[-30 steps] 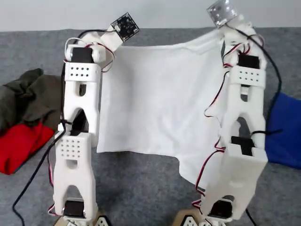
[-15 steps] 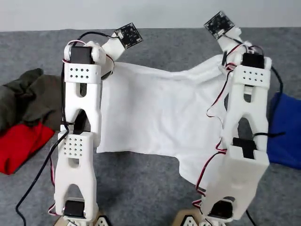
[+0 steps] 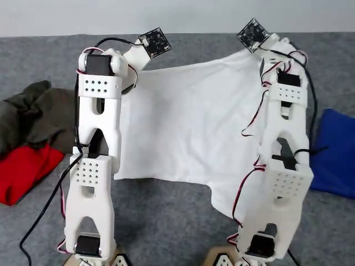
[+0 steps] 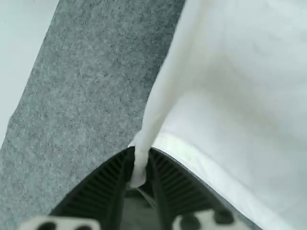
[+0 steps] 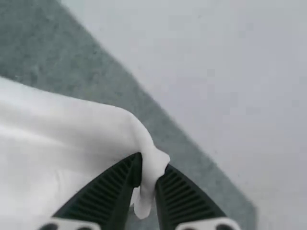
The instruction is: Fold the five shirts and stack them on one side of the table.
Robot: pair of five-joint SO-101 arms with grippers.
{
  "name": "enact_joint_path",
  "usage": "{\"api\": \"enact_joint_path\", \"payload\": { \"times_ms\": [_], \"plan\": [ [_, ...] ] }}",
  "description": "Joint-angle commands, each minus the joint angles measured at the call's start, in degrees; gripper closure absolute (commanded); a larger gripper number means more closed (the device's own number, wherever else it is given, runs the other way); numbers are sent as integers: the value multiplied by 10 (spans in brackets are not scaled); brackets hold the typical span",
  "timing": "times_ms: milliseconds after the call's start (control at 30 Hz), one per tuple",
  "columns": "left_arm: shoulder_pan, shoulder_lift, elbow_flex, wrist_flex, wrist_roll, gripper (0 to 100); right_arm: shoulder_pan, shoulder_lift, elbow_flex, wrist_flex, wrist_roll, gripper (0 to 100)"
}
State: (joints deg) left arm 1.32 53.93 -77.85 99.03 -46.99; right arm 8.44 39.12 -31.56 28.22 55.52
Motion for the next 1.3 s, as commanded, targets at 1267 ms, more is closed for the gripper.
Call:
{"api": "enact_joint_path", "payload": {
  "times_ms": [1267],
  "plan": [
    [11,-406,499,16,-75,995,11,-339,20,748,-217,987]
  ]
}}
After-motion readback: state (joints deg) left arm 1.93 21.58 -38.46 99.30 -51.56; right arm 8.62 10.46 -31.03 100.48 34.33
